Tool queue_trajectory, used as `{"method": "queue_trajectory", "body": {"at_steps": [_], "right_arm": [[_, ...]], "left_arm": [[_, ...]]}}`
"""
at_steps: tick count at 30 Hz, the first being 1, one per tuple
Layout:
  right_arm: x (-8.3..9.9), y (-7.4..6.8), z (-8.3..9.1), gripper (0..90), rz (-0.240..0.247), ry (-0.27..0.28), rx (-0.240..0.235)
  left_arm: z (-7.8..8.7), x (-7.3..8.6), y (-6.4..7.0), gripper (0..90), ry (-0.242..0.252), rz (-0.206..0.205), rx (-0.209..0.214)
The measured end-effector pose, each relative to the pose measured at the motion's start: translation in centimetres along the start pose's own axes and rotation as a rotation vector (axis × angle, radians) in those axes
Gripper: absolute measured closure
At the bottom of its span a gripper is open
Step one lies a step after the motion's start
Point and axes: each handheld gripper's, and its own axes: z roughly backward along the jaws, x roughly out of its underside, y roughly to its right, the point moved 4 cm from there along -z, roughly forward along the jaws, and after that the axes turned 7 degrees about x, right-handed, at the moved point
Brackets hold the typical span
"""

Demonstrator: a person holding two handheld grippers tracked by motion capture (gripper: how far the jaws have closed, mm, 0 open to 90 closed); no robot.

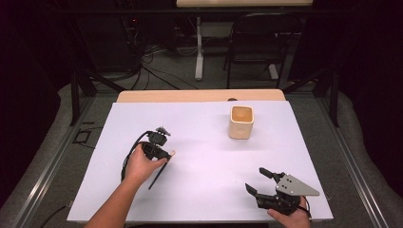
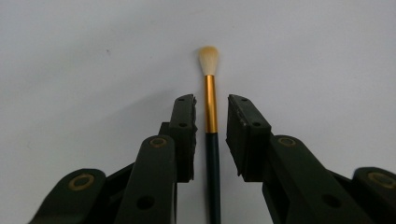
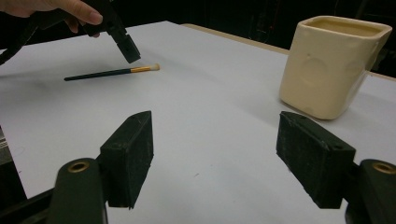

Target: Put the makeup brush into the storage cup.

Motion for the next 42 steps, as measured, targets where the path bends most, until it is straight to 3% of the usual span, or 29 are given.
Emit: {"method": "queue_trajectory", "body": {"at_steps": [42], "right_arm": [[0.0,0.1,0.0,27.3,0.011,0.003,0.000]], "left_arm": [[-1.2,0.3,0.0,79.4,-0.083,0.032,0.007]]}}
